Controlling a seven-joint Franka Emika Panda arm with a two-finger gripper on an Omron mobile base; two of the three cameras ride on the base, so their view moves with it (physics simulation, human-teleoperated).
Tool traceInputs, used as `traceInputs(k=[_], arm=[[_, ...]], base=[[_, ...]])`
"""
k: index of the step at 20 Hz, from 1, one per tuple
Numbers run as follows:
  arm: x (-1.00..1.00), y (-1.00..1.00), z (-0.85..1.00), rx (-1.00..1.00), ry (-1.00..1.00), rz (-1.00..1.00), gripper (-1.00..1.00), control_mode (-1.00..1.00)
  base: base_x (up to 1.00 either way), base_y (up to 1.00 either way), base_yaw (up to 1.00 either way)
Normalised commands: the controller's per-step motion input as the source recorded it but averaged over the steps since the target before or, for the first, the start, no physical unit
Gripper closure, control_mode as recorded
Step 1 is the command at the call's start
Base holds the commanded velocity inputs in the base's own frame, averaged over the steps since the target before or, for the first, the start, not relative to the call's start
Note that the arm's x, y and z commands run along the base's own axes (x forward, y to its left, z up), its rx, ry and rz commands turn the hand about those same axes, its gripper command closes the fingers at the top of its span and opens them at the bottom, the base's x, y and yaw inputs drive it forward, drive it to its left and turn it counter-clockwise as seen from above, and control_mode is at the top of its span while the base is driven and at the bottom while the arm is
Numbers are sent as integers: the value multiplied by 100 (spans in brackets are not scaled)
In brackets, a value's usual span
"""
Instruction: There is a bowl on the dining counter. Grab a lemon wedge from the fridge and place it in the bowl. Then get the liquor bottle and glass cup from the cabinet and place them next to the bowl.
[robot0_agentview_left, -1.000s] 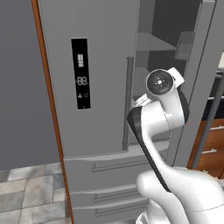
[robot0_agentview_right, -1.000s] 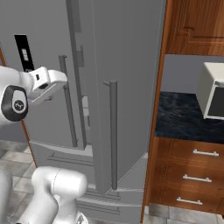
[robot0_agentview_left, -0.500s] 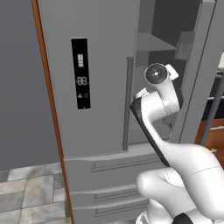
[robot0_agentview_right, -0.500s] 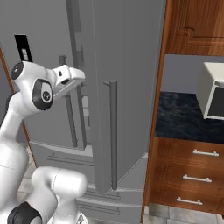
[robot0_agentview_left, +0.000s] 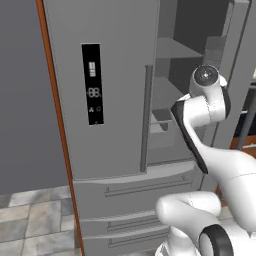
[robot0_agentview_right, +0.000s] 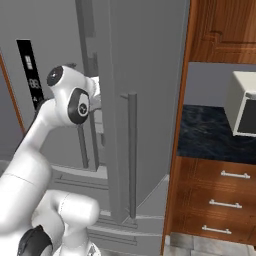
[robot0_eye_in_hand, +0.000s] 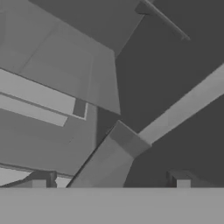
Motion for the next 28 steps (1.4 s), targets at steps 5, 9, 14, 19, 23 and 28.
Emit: traceInputs(k=[5,9,14,19,23,28], arm=[[0,-97,0,8,0,-10,-100,-100],[0,-100,0,10,0,-11,-100,-100],[2,-100,0,12,0,-9,-100,-100],[1,-100,0,15,0,-8,-100,-100],[10,-88,0,16,0,-5,-100,-100],[-31,-35,-3,16,-8,2,-100,-100]], base=[[0,0,0],[0,0,0],[0,0,0],[0,0,0],[0,0,0],[0,0,0]])
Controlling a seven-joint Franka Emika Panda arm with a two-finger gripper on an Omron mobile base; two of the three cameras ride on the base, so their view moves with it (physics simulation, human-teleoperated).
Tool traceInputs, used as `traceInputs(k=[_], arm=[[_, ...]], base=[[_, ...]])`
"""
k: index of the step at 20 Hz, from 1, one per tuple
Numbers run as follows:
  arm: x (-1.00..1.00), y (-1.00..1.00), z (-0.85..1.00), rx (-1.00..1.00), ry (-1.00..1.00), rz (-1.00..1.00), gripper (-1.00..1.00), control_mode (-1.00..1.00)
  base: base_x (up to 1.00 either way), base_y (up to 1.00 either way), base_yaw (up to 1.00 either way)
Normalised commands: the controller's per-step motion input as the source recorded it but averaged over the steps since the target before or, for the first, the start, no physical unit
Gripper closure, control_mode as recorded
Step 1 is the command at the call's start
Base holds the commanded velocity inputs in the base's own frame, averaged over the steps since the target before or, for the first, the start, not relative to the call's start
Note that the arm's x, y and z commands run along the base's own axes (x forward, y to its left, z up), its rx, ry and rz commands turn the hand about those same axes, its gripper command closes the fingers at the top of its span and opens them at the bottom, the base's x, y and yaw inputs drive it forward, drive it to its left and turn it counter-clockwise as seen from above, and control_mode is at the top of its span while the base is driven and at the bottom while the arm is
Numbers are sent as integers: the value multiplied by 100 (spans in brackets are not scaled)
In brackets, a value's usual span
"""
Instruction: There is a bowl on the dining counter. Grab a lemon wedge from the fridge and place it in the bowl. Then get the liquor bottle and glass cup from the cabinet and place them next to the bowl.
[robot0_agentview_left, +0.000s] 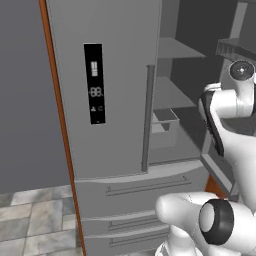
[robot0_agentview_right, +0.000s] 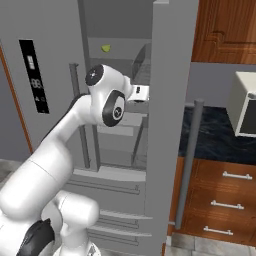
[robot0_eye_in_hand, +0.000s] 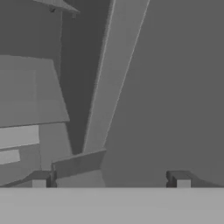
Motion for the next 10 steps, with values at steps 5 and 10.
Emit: traceInputs(k=[5,10], arm=[[-67,40,-17,13,-10,8,-100,-100],[-43,78,-1,13,0,5,-100,-100]], base=[[0,0,0],[0,0,0]])
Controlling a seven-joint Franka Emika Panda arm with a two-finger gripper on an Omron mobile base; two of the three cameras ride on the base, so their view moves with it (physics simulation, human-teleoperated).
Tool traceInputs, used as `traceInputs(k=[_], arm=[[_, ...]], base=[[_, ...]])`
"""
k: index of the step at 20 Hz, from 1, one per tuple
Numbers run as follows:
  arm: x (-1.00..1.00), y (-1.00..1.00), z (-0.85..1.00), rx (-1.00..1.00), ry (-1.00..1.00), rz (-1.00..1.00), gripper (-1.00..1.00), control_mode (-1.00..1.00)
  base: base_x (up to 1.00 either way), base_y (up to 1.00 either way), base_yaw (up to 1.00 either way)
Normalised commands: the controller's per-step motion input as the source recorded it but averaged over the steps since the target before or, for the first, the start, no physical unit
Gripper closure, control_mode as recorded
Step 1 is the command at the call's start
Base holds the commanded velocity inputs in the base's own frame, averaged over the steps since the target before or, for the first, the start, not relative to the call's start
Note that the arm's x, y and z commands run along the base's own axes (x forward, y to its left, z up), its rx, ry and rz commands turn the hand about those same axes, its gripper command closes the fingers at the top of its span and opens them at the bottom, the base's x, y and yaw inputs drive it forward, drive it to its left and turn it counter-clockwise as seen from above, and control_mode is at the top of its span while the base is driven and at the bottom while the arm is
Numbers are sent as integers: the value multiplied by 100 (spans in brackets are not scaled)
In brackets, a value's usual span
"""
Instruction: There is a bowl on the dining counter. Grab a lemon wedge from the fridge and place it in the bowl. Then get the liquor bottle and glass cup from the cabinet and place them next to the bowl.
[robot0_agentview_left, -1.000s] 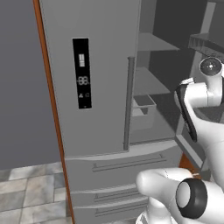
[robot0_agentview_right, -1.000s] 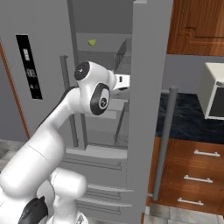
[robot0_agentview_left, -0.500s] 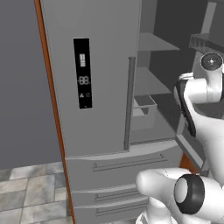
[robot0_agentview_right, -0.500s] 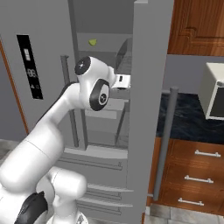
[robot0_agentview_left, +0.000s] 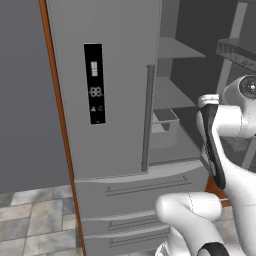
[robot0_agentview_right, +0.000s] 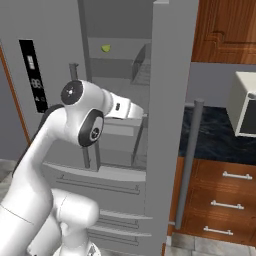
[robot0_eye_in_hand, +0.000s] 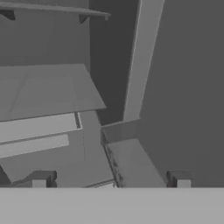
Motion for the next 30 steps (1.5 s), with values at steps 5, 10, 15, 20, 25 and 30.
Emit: traceInputs(k=[5,10,15,20,25,30], arm=[[-19,95,2,4,0,5,-100,-100],[-15,100,1,1,0,1,-100,-100],[-17,90,12,0,-1,3,-100,-100],[-4,48,21,1,0,2,-100,-100],[22,12,14,4,0,2,-100,-100],[30,35,0,6,1,13,-100,-100]], base=[[0,0,0],[0,0,0],[0,0,0],[0,0,0],[0,0,0],[0,0,0]])
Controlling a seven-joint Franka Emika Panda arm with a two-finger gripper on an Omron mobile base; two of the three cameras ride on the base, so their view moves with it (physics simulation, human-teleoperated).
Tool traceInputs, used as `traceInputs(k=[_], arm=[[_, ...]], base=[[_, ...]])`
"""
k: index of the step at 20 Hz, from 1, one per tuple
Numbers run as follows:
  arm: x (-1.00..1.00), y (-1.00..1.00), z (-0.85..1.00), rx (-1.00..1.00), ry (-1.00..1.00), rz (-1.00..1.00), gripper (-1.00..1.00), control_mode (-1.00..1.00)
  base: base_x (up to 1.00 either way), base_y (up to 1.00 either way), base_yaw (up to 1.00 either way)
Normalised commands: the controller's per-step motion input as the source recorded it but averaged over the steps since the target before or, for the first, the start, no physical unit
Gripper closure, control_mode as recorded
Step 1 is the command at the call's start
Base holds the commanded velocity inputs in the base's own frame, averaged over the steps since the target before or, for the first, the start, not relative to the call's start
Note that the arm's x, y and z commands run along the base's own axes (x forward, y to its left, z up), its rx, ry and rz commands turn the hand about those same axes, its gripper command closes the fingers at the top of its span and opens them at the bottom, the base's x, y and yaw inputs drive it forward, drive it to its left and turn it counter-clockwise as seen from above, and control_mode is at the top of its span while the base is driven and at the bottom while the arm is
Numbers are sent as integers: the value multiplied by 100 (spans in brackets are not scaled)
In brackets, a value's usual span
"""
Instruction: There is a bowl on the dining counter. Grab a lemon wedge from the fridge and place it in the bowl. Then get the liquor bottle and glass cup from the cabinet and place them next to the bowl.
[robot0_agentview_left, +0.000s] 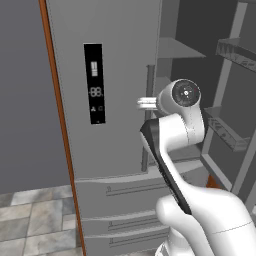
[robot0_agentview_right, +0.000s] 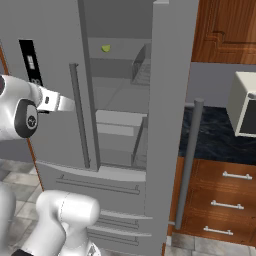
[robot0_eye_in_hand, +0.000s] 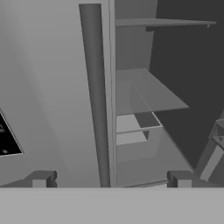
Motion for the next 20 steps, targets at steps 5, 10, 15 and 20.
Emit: traceInputs(k=[5,10,15,20], arm=[[30,10,0,8,0,10,-100,-100],[38,0,0,9,0,3,-100,-100],[47,0,0,4,2,0,-100,-100],[48,-1,0,0,4,0,-100,-100]], base=[[0,0,0],[0,0,0],[0,0,0],[0,0,0]])
